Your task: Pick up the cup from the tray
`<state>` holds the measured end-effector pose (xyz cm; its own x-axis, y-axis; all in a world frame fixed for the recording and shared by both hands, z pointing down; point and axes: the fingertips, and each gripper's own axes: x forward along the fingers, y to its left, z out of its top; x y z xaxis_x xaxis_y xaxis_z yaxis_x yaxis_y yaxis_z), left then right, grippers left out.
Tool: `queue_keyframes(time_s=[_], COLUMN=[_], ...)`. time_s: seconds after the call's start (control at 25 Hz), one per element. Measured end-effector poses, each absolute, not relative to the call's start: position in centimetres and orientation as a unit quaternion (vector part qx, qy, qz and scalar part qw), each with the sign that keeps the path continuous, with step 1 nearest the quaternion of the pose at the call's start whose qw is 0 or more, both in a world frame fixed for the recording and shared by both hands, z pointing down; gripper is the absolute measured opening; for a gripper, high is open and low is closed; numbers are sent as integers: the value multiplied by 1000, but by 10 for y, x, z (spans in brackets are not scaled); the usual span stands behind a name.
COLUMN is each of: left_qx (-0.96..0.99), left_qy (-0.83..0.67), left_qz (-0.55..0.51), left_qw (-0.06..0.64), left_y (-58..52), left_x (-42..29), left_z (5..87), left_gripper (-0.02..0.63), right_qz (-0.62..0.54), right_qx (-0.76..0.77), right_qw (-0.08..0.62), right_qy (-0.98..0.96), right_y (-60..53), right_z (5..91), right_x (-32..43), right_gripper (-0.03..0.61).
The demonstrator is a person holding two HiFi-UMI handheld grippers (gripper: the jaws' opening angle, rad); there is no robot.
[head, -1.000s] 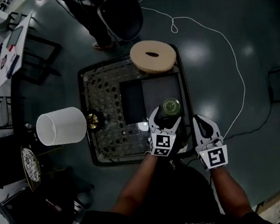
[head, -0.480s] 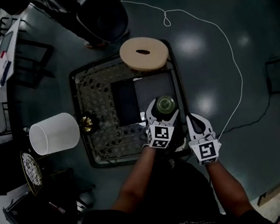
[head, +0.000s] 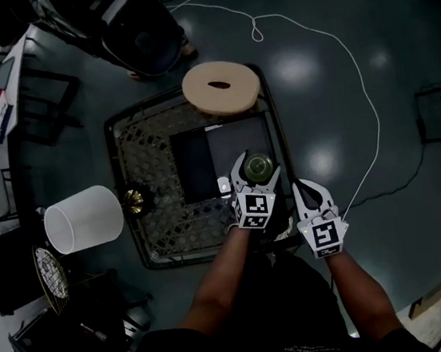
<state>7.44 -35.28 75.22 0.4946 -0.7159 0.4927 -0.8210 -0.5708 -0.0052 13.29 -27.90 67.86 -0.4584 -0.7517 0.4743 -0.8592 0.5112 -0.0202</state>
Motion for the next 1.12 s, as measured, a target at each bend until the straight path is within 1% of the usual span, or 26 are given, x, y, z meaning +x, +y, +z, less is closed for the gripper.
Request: queue_keyframes(time_s=[0.32,0.48,0.72,0.8,1.0,1.12], left_qx=[859,862,869,871,876,882], left_qy=[-440,-434,-430,-431,-434,-432], left_qz=[235,241,221,213,189,165], left_qw=[115,102,106,101,92,92], left_y=[-351,-346,-334,-327,-306,-288], left_x=[73,72,64,62,55,48], left_z=[743,723,687,670,626,598], left_gripper=[397,399,399,399,399,399], right_qz=[125,119,104,92,64,40], right_qx=[473,474,468,467,451,429], right_qw=[204,200,181,172,125,112], right_qy=[-848,-849,-859,-862,-881,-895], right_y=[-275,-272,-270,-270,-267,-262], right_z=[672,669,655,646,610,586], right_x=[129,132,123,120,109,98], right_gripper=[8,8,8,8,8,8])
